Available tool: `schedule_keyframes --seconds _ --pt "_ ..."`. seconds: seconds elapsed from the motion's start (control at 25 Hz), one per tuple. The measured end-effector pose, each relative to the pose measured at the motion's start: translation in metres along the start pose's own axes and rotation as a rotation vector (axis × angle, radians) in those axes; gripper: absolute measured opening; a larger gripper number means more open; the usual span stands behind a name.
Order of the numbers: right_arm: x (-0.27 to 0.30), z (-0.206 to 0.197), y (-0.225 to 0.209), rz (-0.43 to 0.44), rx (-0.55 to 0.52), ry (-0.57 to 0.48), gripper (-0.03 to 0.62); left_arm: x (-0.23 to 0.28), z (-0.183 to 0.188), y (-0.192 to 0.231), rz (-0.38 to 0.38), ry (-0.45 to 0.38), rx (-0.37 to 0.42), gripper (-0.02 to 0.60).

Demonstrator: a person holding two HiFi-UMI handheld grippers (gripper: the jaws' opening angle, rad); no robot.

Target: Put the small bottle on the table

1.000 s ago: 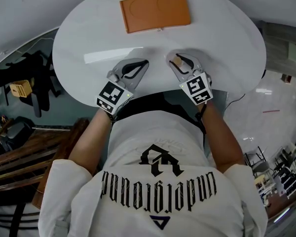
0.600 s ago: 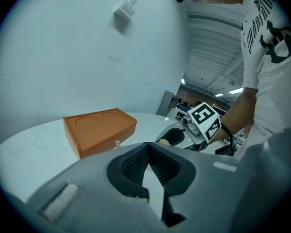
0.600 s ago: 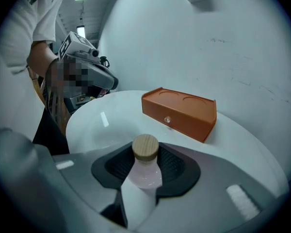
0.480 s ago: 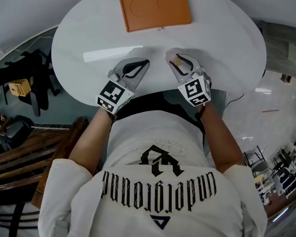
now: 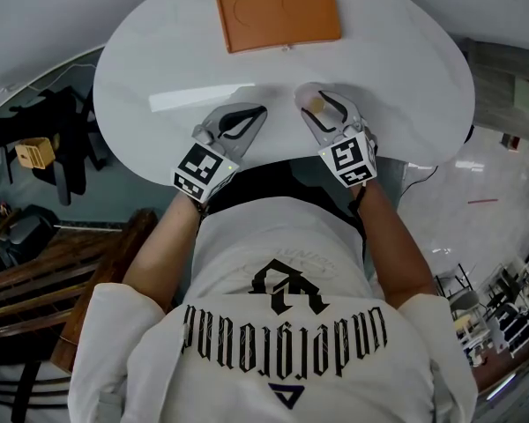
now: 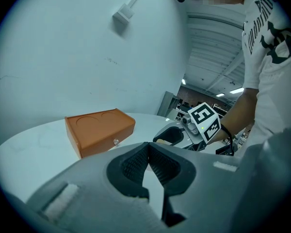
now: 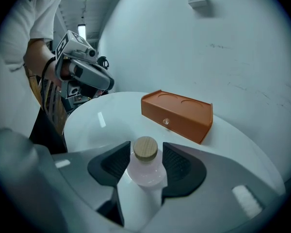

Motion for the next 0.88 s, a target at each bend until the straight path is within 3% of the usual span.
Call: schedule_keyframes --seconds 0.24,0.56,0.88 --pt "-0.020 0.005 0.004 -0.027 -0.007 -0.037 0.209 -0.008 -0.006 -0.017 0.002 0.010 0.015 0.008" --pt "-0.060 0.020 0.011 -0.060 -0.009 -0.101 0.206 -0.024 0.007 -0.046 0.017 -0.053 0.064 0.008" --pt "-0.121 0.050 0.008 -0.113 -0.010 -0.218 0.179 -0.034 0.028 -0.096 0.003 -0.109 0.168 0.008"
Point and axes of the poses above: the fingertips, and each gripper's own axes: x forward along the fingers, y to its left, z out of its top, the point moved 6 cm from there along -x, backward along the fingers, and after that the axes turned 11 degrees about -x, right-handed, at the moved point
